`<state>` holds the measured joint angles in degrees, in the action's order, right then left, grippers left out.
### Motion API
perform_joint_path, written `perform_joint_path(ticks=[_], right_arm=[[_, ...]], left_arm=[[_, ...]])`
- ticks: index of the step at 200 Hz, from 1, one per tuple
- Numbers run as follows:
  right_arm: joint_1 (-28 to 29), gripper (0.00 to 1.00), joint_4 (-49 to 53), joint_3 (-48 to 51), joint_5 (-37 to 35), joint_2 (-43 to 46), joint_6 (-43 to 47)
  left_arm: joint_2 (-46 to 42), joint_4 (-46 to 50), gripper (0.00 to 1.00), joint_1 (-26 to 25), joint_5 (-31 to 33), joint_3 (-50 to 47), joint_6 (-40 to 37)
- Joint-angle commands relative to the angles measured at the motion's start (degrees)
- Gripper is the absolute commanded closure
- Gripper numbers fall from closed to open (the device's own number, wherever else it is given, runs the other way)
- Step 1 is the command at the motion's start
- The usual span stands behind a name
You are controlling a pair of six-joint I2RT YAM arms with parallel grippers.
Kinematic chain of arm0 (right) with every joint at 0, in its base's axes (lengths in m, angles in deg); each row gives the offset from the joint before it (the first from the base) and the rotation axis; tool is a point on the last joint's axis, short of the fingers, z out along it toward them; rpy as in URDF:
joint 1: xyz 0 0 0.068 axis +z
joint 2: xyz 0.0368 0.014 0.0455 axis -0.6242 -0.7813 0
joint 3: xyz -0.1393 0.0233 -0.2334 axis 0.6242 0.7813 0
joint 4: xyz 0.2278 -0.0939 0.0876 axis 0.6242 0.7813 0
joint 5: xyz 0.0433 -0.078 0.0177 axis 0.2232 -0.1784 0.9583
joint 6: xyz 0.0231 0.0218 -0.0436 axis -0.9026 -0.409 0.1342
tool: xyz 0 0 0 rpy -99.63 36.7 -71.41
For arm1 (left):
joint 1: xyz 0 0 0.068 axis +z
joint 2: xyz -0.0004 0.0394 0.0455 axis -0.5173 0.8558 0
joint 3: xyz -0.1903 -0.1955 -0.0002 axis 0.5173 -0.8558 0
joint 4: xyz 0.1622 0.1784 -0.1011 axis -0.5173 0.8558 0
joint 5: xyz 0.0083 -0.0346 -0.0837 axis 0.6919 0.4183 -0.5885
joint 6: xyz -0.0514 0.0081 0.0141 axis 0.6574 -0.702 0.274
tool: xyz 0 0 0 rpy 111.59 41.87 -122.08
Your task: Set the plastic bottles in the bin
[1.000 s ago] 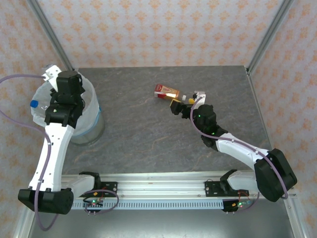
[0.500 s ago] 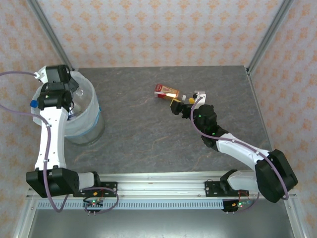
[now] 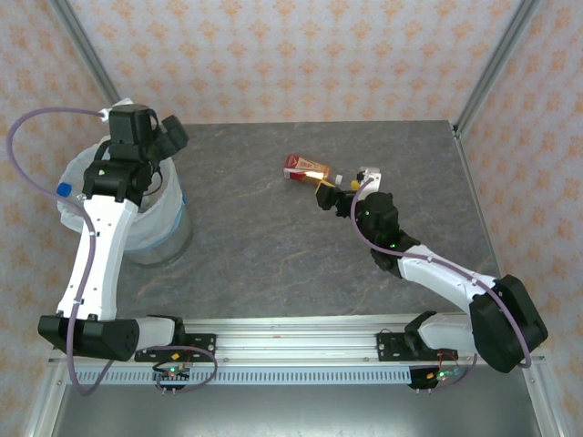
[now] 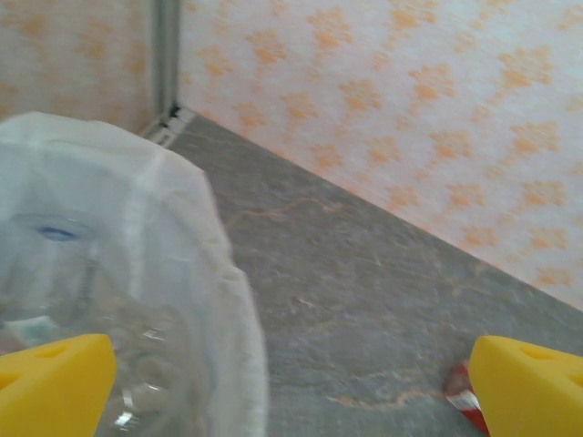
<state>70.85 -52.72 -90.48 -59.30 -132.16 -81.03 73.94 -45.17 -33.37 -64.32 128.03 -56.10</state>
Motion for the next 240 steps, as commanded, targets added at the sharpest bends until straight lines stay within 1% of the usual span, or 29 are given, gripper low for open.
perform_joint_path(ticks=[1,25,35,45,53,64,73,87,104,129,156,175,197,222,240], right_arm=[[0.3,0.01,4.3,-1.6,-1.4,-1.1,3.0],[-0.7,0.01,11.9,-5.3,3.9,-3.8,10.0],[-1.7,0.01,15.0,-7.4,6.3,-5.4,13.2],[-2.8,0.01,17.3,-9.1,7.5,-7.1,15.7],[-4.1,0.01,18.1,-10.1,9.1,-8.5,16.6],[-6.3,0.01,19.2,-11.6,12.2,-10.2,17.3],[-7.9,0.01,20.2,-12.9,14.5,-11.7,18.6],[-10.1,0.01,23.6,-15.7,17.9,-14.3,24.0],[-12.3,0.01,29.1,-19.8,20.2,-17.6,30.2],[-15.1,0.01,34.8,-25.2,22.8,-22.1,36.4],[-16.9,0.01,41.3,-31.0,25.8,-26.9,43.9],[-17.5,0.01,47.4,-36.3,27.2,-30.8,48.2],[-17.7,0.01,49.5,-41.1,26.7,-35.3,51.4],[-17.7,0.01,55.3,-48.5,28.3,-41.3,57.2],[-17.8,0.01,59.0,-54.1,28.1,-45.7,60.5]], left_arm=[[-0.2,-1.1,0.00,-2.5,-2.1,1.0,-0.4],[0.8,-2.3,0.00,-5.2,-6.9,-0.1,0.3],[0.8,-4.1,0.00,-5.5,-11.6,-1.3,0.8],[0.6,-7.2,0.00,-5.6,-18.7,-3.1,0.8],[0.6,-9.1,0.00,-5.6,-23.2,-4.0,0.9],[0.4,-10.4,0.00,-5.5,-27.1,-4.7,0.7],[0.4,-11.0,0.00,-5.5,-28.9,-5.1,0.1],[0.0,-11.3,0.00,-5.6,-29.2,-6.0,-0.5],[-0.4,-11.3,0.00,-5.5,-29.6,-6.8,-1.5],[-1.2,-11.5,0.00,-5.5,-29.4,-8.1,-2.0],[-1.7,-11.9,0.00,-5.5,-28.5,-8.9,-2.3],[-1.7,-11.9,0.00,-5.6,-28.1,-9.2,-2.5],[-1.6,-11.7,0.00,-5.6,-27.5,-9.3,-2.9],[-1.3,-11.3,0.00,-5.6,-26.7,-9.5,-3.3],[-1.3,-11.1,0.00,-5.6,-26.2,-9.7,-3.4]])
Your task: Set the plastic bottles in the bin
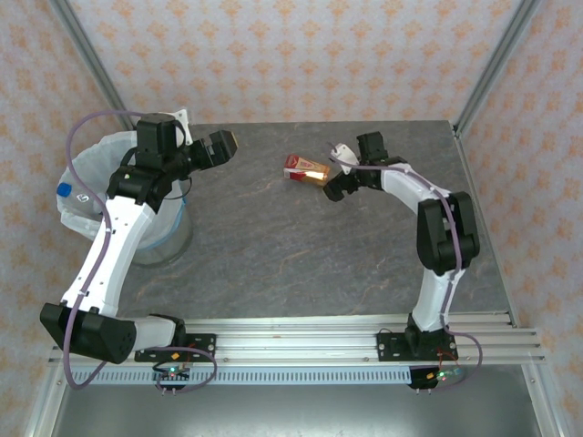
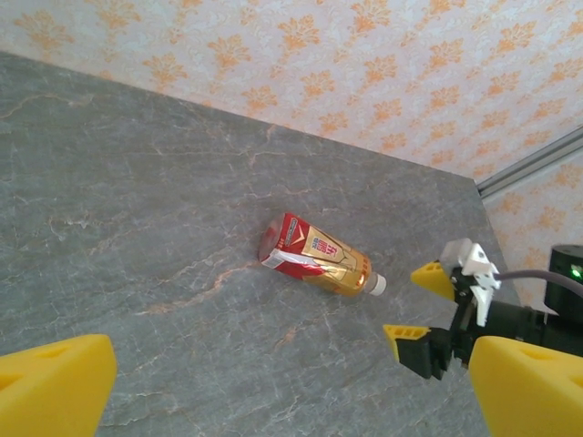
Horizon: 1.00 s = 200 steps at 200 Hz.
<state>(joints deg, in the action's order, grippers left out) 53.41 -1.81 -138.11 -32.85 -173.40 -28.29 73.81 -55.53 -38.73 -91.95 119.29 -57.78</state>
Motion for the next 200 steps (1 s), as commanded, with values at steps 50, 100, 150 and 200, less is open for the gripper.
perform_joint_path(ticks=[50,100,150,200], right_arm=[[-0.3,0.02,16.9,-21.5,6.6,-15.0,12.3],[1.8,0.04,19.6,-29.1,5.0,-22.7,15.7],[3.2,0.11,27.6,-39.7,0.3,-29.5,17.5],[3.9,0.32,25.3,-36.0,-0.1,-27.6,18.9]], left_arm=[[-1.4,-0.6,0.00,-0.2,2.1,-1.9,-1.9],[-0.7,-0.1,0.00,-0.2,2.8,-1.0,-2.4],[0.0,-0.1,0.00,-0.2,2.6,-1.0,-2.3],[-0.6,-0.1,0.00,-0.2,3.0,-2.0,-2.8]])
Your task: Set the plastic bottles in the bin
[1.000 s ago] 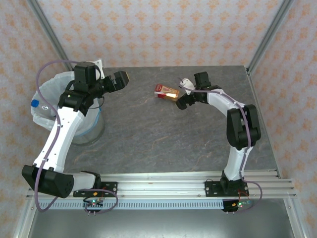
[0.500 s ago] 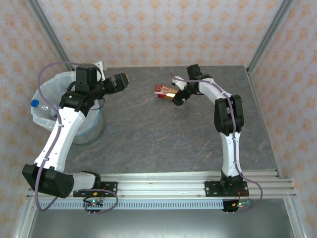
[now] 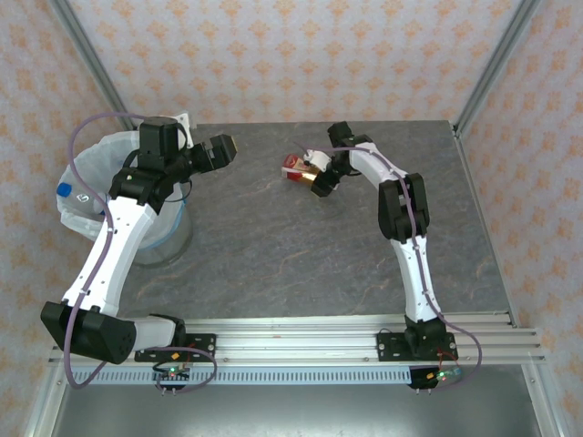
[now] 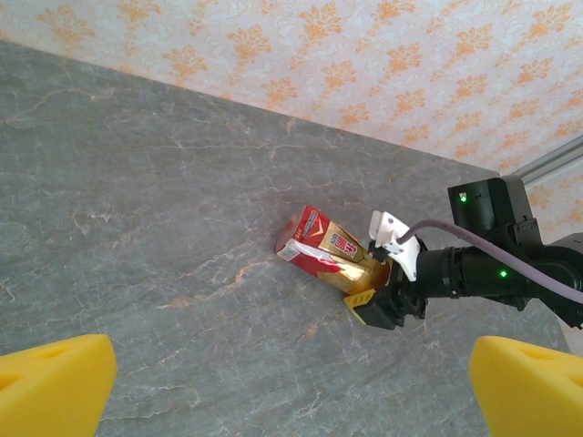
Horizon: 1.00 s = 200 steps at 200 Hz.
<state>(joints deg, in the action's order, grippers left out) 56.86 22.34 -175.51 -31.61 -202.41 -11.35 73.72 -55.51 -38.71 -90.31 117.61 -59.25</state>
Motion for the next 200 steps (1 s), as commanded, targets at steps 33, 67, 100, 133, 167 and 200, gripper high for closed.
perform_joint_path(ticks=[33,67,100,133,167,200], right_arm=[[1.0,0.41,-1.0,5.4,-1.2,4.8,2.2],[2.1,0.48,-6.1,13.8,-1.3,11.4,1.7],[3.1,0.49,-11.3,23.0,-1.0,19.1,-0.9],[4.4,0.51,-16.3,32.4,-2.8,27.5,-5.3],[5.1,0.52,-29.5,46.0,0.3,38.0,-14.4],[8.3,0.53,-39.1,55.4,-2.8,45.2,-21.4]], left_arm=[[-0.6,-0.1,0.00,-0.2,1.5,-0.3,-1.8],[-0.9,-0.5,0.00,-0.2,0.8,-1.2,-2.0],[-1.2,-1.0,0.00,-0.3,-0.3,-2.4,-2.4],[-0.5,-2.5,0.00,-0.2,-4.2,-3.2,-1.2],[-0.7,-6.8,0.00,-0.2,-10.3,-5.4,2.1],[-1.4,-8.1,0.00,-1.3,-11.3,-7.2,4.0]])
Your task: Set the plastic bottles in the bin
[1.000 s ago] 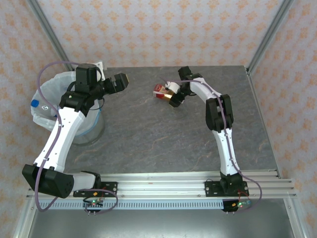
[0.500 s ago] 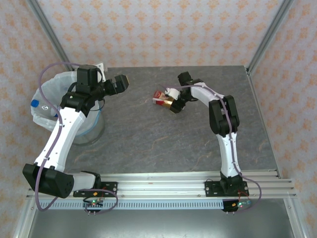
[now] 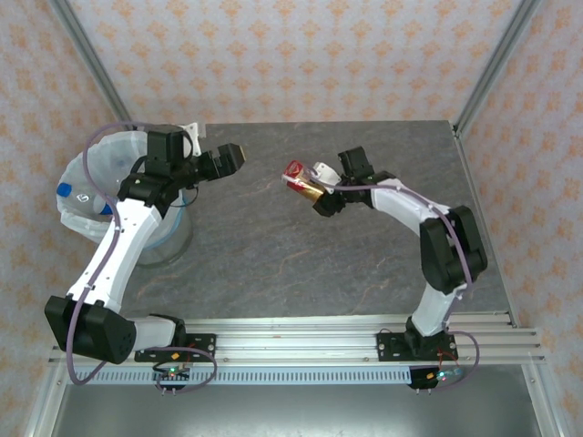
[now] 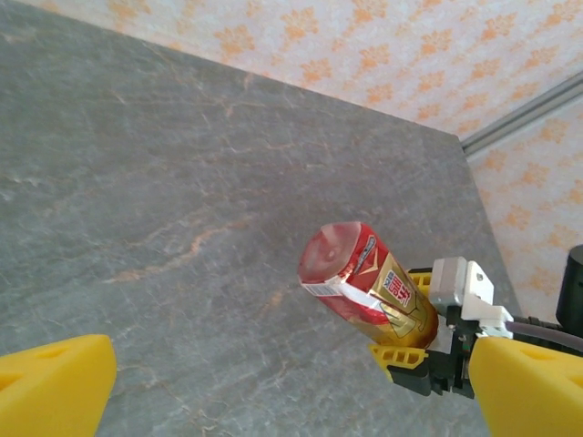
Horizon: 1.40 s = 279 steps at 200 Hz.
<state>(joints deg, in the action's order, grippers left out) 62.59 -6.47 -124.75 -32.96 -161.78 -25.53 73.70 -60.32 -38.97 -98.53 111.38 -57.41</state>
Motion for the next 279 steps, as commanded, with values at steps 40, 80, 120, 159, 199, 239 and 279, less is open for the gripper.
perform_joint_path(ticks=[40,80,120,159,199,239,279], right_arm=[[8.2,0.53,-20.9,13.2,-3.1,10.7,-19.4],[12.6,0.54,-30.4,19.2,-9.1,15.9,-32.8],[15.7,0.53,-32.8,22.1,-10.0,20.1,-37.0],[16.8,0.53,-32.9,22.9,-9.9,22.5,-37.4],[18.2,0.53,-33.9,22.9,-8.9,23.2,-37.6],[18.6,0.52,-34.6,21.9,-8.1,23.5,-37.2],[18.8,0.50,-36.5,22.0,-5.5,23.0,-37.5]], left_arm=[[-1.9,-4.2,0.00,-2.6,-1.6,-3.7,4.5],[-2.3,-7.4,0.00,-5.0,-2.2,-5.8,6.0],[-1.4,-10.3,0.00,-8.3,-2.7,-6.3,6.8],[0.5,-12.6,0.00,-12.9,-3.5,-5.2,6.7],[2.7,-11.9,0.00,-15.6,-0.3,-3.2,5.5],[4.4,-14.1,0.08,-17.0,0.8,-2.4,7.8],[5.6,-19.5,0.21,-17.5,1.3,-3.6,11.7]])
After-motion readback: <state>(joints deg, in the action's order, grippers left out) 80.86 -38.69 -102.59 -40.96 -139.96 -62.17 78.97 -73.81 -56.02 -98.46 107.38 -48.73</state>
